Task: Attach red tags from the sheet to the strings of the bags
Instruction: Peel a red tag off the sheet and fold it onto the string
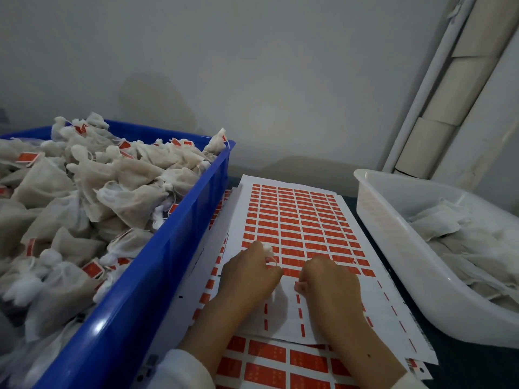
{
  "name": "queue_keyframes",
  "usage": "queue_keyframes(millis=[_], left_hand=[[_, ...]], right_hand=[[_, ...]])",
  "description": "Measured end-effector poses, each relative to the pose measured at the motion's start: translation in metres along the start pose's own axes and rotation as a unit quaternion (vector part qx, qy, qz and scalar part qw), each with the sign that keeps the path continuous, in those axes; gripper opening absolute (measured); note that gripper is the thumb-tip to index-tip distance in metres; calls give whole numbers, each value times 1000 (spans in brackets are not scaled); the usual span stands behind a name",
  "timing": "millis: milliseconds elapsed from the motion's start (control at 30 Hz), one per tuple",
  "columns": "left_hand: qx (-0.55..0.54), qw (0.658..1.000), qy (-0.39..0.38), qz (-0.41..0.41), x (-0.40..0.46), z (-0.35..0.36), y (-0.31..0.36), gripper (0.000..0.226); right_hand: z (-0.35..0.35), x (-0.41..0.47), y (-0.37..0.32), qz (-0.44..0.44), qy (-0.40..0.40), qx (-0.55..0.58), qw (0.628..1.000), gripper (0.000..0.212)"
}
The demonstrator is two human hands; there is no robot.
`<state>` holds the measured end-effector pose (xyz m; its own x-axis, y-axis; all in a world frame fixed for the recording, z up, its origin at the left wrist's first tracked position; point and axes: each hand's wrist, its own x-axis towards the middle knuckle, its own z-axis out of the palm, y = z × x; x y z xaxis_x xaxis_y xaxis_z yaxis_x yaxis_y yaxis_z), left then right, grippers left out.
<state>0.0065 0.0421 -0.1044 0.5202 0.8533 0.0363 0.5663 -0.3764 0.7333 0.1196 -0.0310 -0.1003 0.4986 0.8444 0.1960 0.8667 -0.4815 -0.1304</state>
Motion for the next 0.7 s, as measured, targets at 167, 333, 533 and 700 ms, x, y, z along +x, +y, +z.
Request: queue_keyframes(millis=[167,333,533,700], left_hand=[[15,1000,9,-6,0,1,0,28],[22,1000,21,-6,-1,2,0,30],[20,999,31,1,0,4,-1,28],[21,999,29,4,2,6,-3,25]], right_hand=[[1,-4,-2,2,11,-2,1000,18],[1,-3,1,3,12,5,1000,16],[2,3,1,17,-6,-3,1000,18],[1,-2,-1,-27,-12,-28,999,20]])
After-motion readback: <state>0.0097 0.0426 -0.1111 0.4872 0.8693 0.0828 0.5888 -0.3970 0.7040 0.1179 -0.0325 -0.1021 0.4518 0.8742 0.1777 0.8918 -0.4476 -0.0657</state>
